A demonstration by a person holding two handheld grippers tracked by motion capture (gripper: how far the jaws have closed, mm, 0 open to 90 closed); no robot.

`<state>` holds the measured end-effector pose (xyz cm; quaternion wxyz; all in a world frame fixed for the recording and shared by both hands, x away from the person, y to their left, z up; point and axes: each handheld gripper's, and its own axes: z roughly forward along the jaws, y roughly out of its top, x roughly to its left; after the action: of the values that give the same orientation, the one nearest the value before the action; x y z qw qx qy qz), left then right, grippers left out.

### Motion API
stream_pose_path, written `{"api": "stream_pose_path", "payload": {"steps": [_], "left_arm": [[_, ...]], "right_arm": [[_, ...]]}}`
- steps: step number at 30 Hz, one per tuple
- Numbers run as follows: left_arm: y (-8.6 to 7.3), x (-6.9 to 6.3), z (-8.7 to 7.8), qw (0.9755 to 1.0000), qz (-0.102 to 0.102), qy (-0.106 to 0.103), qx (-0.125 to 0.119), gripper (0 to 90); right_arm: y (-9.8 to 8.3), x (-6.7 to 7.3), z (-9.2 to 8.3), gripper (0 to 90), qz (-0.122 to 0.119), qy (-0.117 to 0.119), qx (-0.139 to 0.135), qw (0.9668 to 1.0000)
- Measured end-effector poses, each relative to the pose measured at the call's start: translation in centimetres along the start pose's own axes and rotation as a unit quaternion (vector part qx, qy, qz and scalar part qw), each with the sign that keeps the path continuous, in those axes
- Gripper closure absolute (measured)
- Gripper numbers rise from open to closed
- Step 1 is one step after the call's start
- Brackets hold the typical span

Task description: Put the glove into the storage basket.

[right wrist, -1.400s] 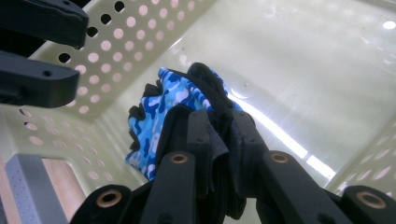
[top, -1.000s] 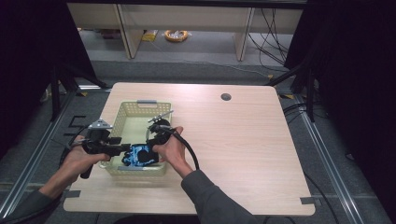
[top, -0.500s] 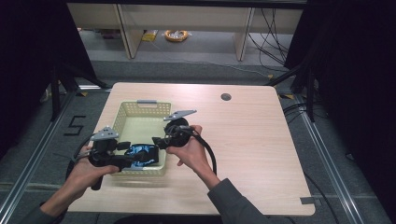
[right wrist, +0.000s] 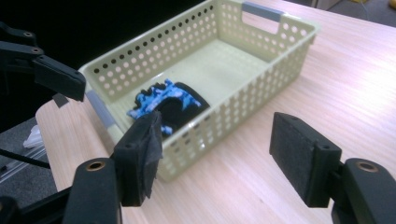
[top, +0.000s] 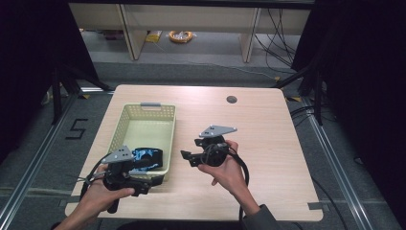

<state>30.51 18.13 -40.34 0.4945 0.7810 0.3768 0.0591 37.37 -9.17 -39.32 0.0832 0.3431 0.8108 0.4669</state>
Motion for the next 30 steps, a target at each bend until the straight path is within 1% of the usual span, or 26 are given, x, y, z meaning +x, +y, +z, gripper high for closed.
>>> {"api": "stream_pose_path", "payload": {"steps": [2,3,4,6,8,10,11,12,13,14,15,16,17,18,19,20,21,22,23,24,25,26,27,28,29,30], "left_arm": [[-0.4,-0.5,0.2,1.0,0.0,-0.005,-0.001,15.4],[-0.6,-0.7,0.3,1.0,0.004,-0.002,-0.001,15.4],[-0.8,-0.9,0.4,1.0,0.007,-0.003,0.0,15.4],[-1.3,-1.3,0.6,0.9999,0.01,-0.003,0.004,15.4],[-1.7,-1.6,0.8,0.9998,0.019,-0.002,0.006,15.5],[-2.2,-1.8,1.1,0.9997,0.021,-0.005,0.005,15.5],[-2.4,-1.9,1.2,0.9997,0.024,-0.005,0.007,15.5],[-2.8,-1.9,1.3,0.9996,0.025,-0.002,0.009,15.5],[-3.0,-1.9,1.4,0.9997,0.022,-0.003,0.005,15.5],[-3.2,-2.0,1.4,0.9998,0.018,0.0,0.009,15.5],[-3.5,-2.0,1.6,0.9998,0.018,-0.005,0.007,15.5],[-3.8,-2.1,1.6,0.9998,0.016,0.001,0.011,15.5],[-4.0,-2.0,1.7,0.9998,0.019,-0.002,0.008,15.5],[-4.3,-1.9,1.8,0.9998,0.018,-0.002,0.004,15.5],[-4.6,-1.9,1.9,0.9998,0.017,0.0,0.005,15.5],[-5.0,-1.9,2.1,0.9998,0.018,0.001,0.002,15.5],[-5.3,-1.8,2.3,0.9998,0.022,0.002,0.003,15.6],[-5.6,-1.7,2.4,0.9997,0.021,0.005,0.008,15.5],[-5.9,-1.6,2.4,0.9997,0.021,0.005,0.014,15.5],[-6.2,-1.5,2.6,0.9998,0.018,0.006,0.011,15.6],[-6.5,-1.5,2.7,0.9998,0.014,0.004,0.013,15.6],[-6.7,-1.4,2.7,0.9998,0.013,0.005,0.017,15.5],[-7.0,-1.3,2.8,0.9997,0.015,0.007,0.015,15.5],[-7.0,-1.3,2.8,0.9996,0.016,0.01,0.02,15.6],[-7.2,-1.2,2.9,0.9996,0.018,0.01,0.02,15.5],[-7.3,-1.3,3.0,0.9997,0.015,0.011,0.018,15.5]], "right_arm": [[-0.6,-0.1,-0.6,33.7,0.007,-0.003,-0.002,1.0],[-0.9,-0.3,-0.9,33.4,0.006,0.002,-0.003,1.0],[-1.1,-0.4,-1.0,33.2,0.004,0.003,-0.009,0.9999],[-1.6,-0.5,-1.4,32.4,0.003,0.003,-0.009,1.0],[-2.2,-0.6,-1.8,31.8,0.007,0.002,-0.009,0.9999],[-2.7,-0.7,-2.0,31.4,0.016,0.005,-0.01,0.9998],[-2.9,-0.9,-2.2,31.0,0.008,0.0,-0.009,0.9999],[-3.2,-0.8,-2.1,31.0,0.019,0.006,-0.012,0.9997],[-3.5,-0.9,-2.3,30.8,0.02,0.006,-0.008,0.9998],[-3.7,-1.0,-2.3,30.6,0.017,0.003,-0.007,0.9998],[-3.9,-1.0,-2.4,30.5,0.015,0.001,-0.006,0.9999],[-4.2,-1.0,-2.5,30.2,0.02,-0.001,-0.005,0.9998],[-4.4,-1.1,-2.6,29.8,0.02,0.004,-0.003,0.9998],[-4.7,-0.9,-2.8,29.0,0.03,0.003,-0.001,0.9995],[-4.9,-1.1,-2.8,28.1,0.017,-0.001,-0.003,0.9999],[-5.2,-1.1,-2.9,27.4,0.019,-0.006,-0.006,0.9998],[-5.4,-1.1,-2.9,26.5,0.024,-0.001,-0.003,0.9997],[-5.7,-1.1,-3.0,25.8,0.024,-0.004,0.001,0.9997],[-6.0,-1.2,-3.0,25.3,0.019,0.003,-0.001,0.9998],[-6.2,-1.1,-3.0,25.0,0.026,0.004,0.002,0.9997],[-6.5,-1.2,-2.9,24.7,0.023,0.006,-0.003,0.9997],[-6.8,-1.0,-3.0,24.5,0.033,0.007,0.001,0.9994],[-7.0,-1.3,-3.0,24.3,0.021,0.005,-0.004,0.9997],[-7.2,-1.5,-3.0,24.2,0.009,0.003,-0.002,0.9999],[-7.3,-1.3,-2.9,24.2,0.026,0.006,-0.003,0.9996],[-7.5,-1.5,-2.9,24.2,0.009,0.003,-0.005,0.9999]]}}
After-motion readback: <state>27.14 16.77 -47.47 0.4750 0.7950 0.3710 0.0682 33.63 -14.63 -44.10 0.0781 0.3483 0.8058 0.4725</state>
